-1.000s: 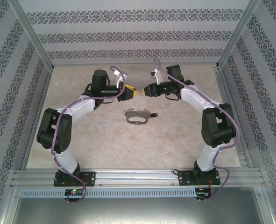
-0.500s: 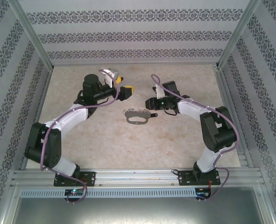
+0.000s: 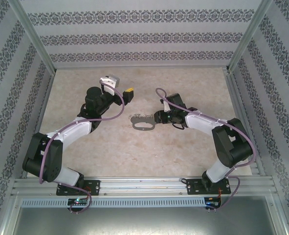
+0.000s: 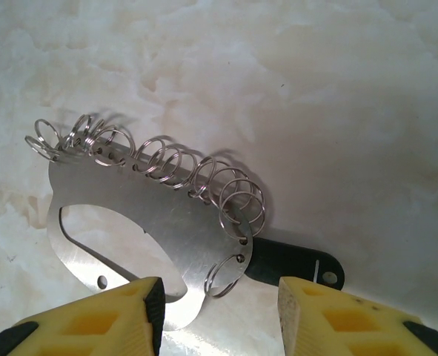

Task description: Put the keys on the keyring

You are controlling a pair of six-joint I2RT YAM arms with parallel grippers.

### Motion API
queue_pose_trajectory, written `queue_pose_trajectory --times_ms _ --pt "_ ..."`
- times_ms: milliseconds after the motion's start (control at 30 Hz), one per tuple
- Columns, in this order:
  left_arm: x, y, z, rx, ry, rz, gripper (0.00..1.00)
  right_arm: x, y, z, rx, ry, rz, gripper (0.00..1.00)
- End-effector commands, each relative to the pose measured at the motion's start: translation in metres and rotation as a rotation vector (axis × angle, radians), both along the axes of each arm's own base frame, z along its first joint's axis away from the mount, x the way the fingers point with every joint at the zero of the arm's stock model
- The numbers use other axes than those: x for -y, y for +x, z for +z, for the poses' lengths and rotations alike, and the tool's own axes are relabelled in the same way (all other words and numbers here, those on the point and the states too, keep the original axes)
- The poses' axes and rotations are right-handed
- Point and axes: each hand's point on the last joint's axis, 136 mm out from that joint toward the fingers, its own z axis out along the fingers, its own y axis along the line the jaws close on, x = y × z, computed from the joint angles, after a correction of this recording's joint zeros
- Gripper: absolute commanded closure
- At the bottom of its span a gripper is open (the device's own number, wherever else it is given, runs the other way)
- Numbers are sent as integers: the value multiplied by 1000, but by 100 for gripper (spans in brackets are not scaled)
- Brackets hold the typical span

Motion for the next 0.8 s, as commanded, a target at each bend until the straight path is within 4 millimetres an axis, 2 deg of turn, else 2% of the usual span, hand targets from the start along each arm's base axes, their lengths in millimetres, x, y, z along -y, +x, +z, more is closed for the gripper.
queue_pose_trajectory --times_ms 0,133,267,367,600,767 --pt "0 -5 19 164 58 -2 0 5 -4 6 16 -38 -33 54" --pt "-5 -5 15 199 25 22 0 -1 -1 11 22 -52 -34 54" --pt "-4 -3 0 99 43 16 0 -6 1 14 31 -85 -45 54" --pt "-1 -10 -9 30 39 -16 0 -3 3 15 37 -116 -78 55" --pt "0 -21 -38 -190 -105 -15 2 -1 3 13 23 -134 -113 55" --pt "5 -28 -53 -258 -223 -39 5 -4 1 4 1 -157 -99 56"
